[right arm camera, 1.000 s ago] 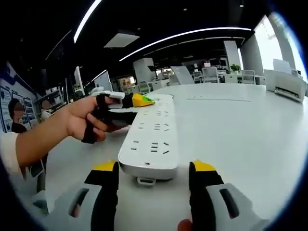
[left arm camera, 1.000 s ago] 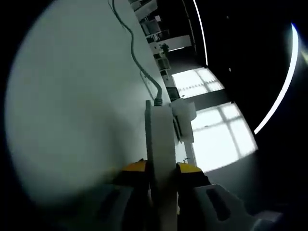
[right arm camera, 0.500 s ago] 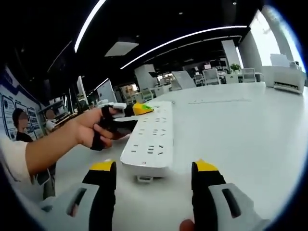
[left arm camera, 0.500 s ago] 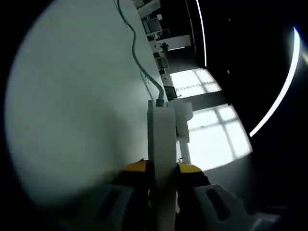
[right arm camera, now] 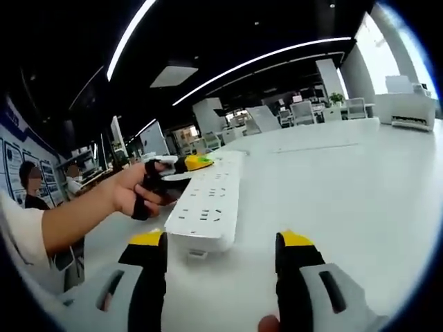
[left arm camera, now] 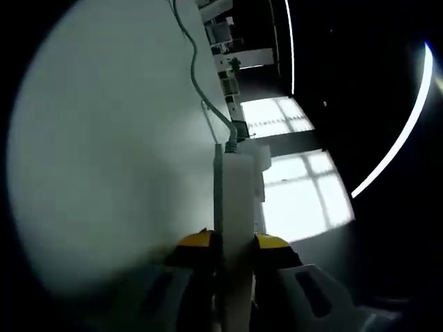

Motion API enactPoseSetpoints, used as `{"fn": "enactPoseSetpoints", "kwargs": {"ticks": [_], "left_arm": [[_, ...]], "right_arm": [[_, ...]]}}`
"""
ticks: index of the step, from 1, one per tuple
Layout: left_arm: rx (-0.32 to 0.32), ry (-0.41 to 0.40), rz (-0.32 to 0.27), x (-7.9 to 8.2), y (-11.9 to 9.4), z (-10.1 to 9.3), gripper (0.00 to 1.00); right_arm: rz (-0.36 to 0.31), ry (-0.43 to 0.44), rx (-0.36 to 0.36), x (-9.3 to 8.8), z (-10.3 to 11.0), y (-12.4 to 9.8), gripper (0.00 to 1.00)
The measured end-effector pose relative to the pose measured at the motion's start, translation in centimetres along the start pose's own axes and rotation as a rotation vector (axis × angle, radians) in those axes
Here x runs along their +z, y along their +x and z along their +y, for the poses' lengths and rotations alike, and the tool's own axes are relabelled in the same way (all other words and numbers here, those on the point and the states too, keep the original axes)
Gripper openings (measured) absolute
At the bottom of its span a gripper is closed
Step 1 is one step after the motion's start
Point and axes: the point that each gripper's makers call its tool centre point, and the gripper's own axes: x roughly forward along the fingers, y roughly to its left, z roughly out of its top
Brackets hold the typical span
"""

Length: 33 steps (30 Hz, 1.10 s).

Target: Pick up the power strip scattered on the table, fix it on the side mounting bracket of the table, and press the switch

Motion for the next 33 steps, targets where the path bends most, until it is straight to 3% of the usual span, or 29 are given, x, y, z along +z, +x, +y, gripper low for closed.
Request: {"fn": "enactPoseSetpoints", "kwargs": {"ticks": [9, 17, 25, 33], "left_arm": [[-0.023, -0.011, -0.007, 1.1, -2.4, -0.3, 0.24], [-0.053, -0.033, 0.007, 0.3, -4.2, -1.4, 0.24], [-0.105, -0.052, 0.030, 1.5, -7.1, -2.2, 0.24], [-0.139, -0.051, 0.032, 4.2, -10.1, -2.3, 0.24]], "right_arm": [[-0.003, 0.005, 0.002, -0.1, 0.3, 0.0, 0.59], [-0.009, 0.002, 0.026, 0.2, 1.7, 0.2, 0.59], [0.001, -0.002, 0.038, -0.1, 2.8, 0.6, 0.59], [0.012, -0.004, 0.053, -0.5, 4.3, 1.0, 0.58]]}}
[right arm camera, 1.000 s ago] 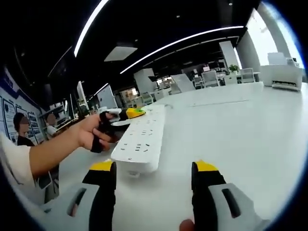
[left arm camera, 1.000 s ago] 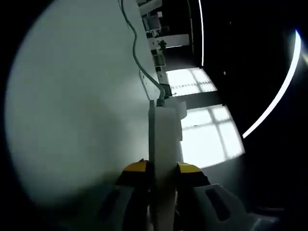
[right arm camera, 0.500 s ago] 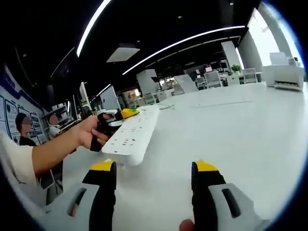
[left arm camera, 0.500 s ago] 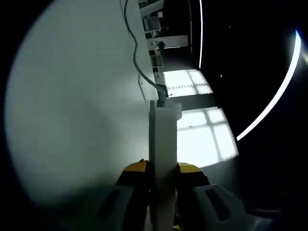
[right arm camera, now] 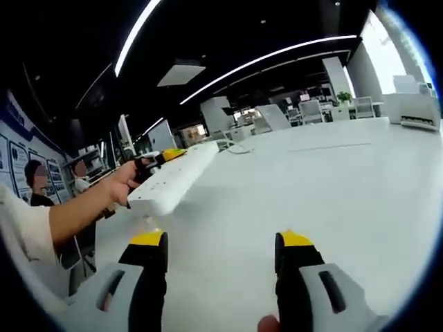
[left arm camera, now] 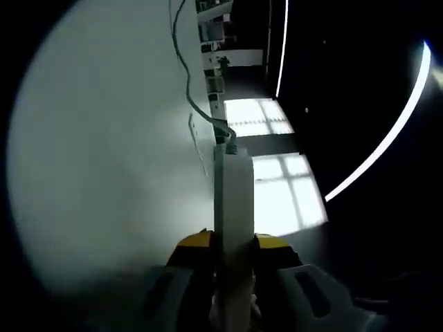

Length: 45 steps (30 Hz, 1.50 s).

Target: Pick up the power strip scattered on the table, fix it on the side mounting bracket of the table, and press the switch

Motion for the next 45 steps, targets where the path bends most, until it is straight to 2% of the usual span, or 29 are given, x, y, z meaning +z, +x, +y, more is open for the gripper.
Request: {"fn": "enactPoseSetpoints", "kwargs": {"ticks": [6, 9, 12, 17, 24, 28, 31, 33, 40, 45], "left_arm": [[-0.005, 0.007, -0.003, 0.3, -2.2, -0.4, 0.24], [-0.009, 0.015, -0.008, -0.3, -3.2, -1.0, 0.24], [-0.018, 0.009, -0.011, 0.0, -4.4, -1.2, 0.24], [-0.039, -0.018, -0.015, 2.7, -6.8, -0.9, 0.24], [-0.036, -0.008, 0.010, 4.3, -9.5, -0.9, 0.24], [-0.051, -0.013, 0.024, 4.2, -10.6, -1.2, 0.24], [-0.069, -0.015, 0.025, 4.8, -11.7, -1.3, 0.24], [-0.092, -0.006, 0.046, 4.8, -12.4, -1.5, 0.24], [-0.087, -0.026, 0.073, 5.5, -14.9, -0.9, 0.24], [-0.086, -0.026, 0.071, 5.5, -15.5, -1.2, 0.24]], "right_arm": [[0.002, 0.003, 0.001, -0.1, 0.7, -0.1, 0.58], [0.005, 0.004, -0.004, -0.3, 0.9, -0.2, 0.58], [0.006, 0.006, -0.007, -0.3, 1.2, -0.1, 0.58], [0.000, 0.015, -0.006, -0.3, 2.1, 0.2, 0.57], [-0.004, 0.020, -0.001, -0.2, 3.2, 0.8, 0.57], [-0.004, 0.026, -0.002, -0.4, 3.7, 1.2, 0.56], [0.002, 0.029, -0.005, -0.6, 4.0, 1.4, 0.56], [0.008, 0.034, -0.008, -0.8, 4.3, 1.5, 0.56], [-0.009, 0.038, -0.009, -0.2, 5.4, 2.0, 0.56], [-0.007, 0.030, -0.010, -0.1, 6.1, 2.9, 0.56]]}}
